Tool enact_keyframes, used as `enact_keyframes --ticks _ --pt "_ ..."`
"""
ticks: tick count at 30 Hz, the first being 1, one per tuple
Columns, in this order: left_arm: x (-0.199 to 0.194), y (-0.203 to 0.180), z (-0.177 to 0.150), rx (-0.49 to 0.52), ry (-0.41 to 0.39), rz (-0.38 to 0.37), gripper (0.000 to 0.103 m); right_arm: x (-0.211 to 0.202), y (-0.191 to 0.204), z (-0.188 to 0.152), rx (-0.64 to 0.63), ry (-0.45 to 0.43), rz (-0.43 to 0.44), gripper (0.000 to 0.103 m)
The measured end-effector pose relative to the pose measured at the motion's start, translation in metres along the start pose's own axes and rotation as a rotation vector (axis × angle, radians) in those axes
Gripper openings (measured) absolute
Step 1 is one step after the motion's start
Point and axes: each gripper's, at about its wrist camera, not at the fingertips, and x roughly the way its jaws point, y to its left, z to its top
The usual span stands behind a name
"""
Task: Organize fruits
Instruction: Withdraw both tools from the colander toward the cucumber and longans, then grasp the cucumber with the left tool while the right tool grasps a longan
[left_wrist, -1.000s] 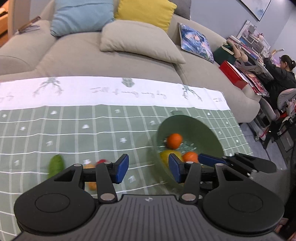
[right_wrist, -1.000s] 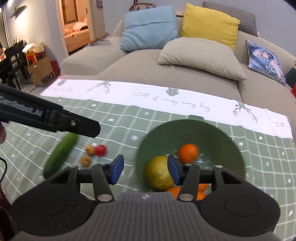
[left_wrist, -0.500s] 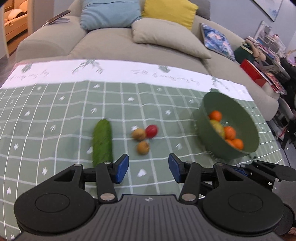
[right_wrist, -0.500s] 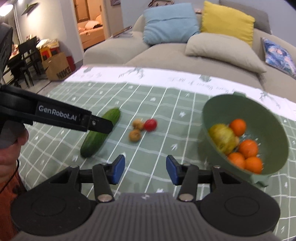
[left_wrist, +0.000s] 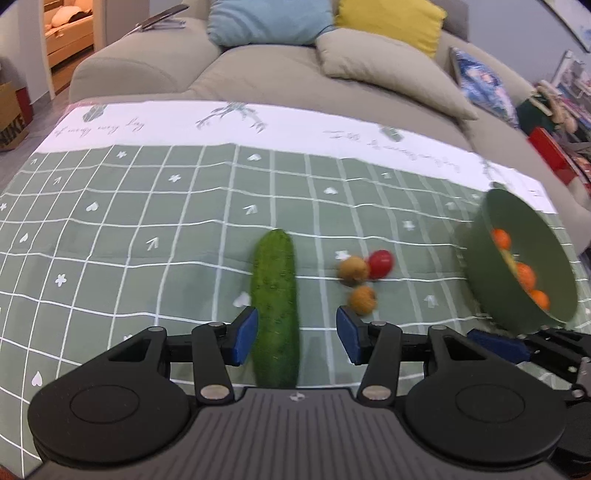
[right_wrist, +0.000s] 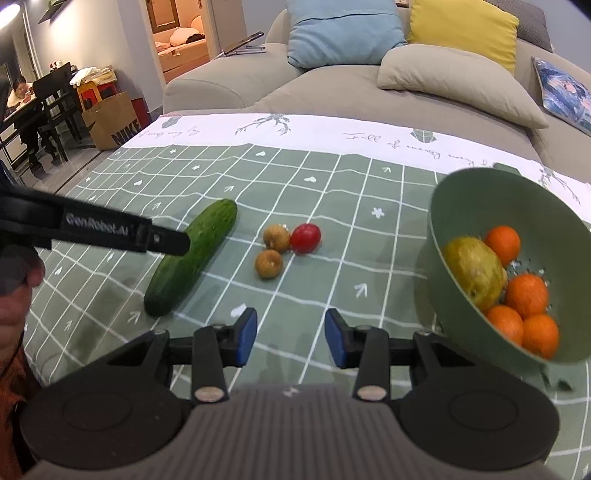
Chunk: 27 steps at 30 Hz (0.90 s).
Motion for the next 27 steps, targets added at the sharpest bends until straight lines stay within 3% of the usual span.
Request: enact_keyframes --ticks 5,23,27 --pt "0.016 0.010 0.004 -0.021 0.019 0.012 0.058 0.020 0.002 0.012 -0.009 0.007 0.014 0.030" --pt "0.050 0.020 0.015 -0.072 0.066 -0.024 0.058 0.083 0.019 0.036 -0.062 0.044 0.039 0.028" --pt "0.056 0.021 0.016 -0.076 0.079 -0.020 0.053 0.087 0.019 0.036 -0.062 0.056 0.041 0.020"
